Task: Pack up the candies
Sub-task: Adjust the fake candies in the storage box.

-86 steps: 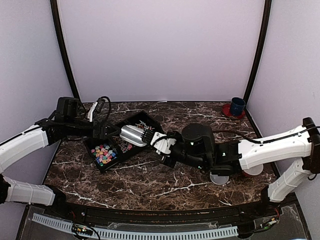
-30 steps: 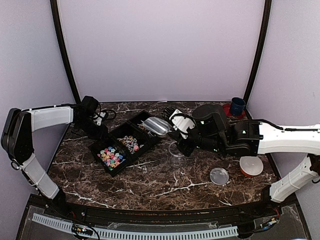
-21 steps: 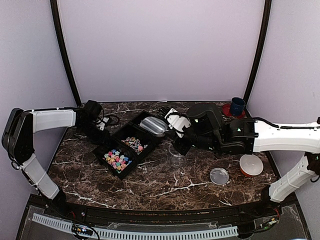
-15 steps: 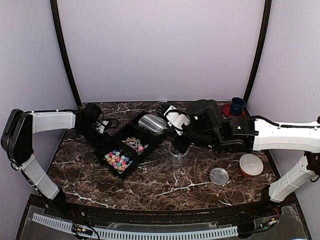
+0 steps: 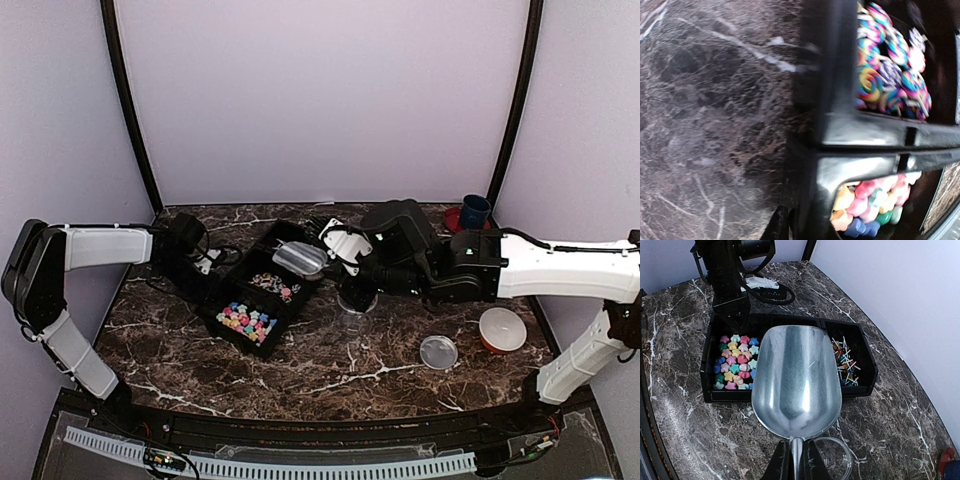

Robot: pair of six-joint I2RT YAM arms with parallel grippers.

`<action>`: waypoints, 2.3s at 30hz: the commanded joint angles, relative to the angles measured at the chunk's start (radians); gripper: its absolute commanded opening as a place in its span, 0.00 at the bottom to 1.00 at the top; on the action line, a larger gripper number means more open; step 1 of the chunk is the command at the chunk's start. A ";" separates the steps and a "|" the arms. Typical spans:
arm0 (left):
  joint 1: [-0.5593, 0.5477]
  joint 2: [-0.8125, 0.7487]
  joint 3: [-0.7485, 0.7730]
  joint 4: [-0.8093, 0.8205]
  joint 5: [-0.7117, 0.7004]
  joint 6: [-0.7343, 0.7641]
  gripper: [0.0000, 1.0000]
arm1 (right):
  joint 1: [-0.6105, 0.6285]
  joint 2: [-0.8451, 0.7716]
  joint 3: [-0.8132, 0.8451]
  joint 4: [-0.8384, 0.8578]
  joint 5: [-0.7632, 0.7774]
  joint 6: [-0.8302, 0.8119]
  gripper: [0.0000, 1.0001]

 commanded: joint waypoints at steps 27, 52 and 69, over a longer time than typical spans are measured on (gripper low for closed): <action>-0.001 -0.057 -0.179 0.543 0.630 -0.325 0.00 | -0.008 0.055 0.241 -0.268 -0.108 0.124 0.00; -0.070 -0.083 0.055 0.109 0.096 -0.133 0.00 | 0.002 0.379 0.498 -0.559 -0.090 0.037 0.00; -0.107 -0.112 0.051 0.114 -0.001 -0.057 0.00 | 0.039 0.568 0.650 -0.695 -0.077 -0.036 0.00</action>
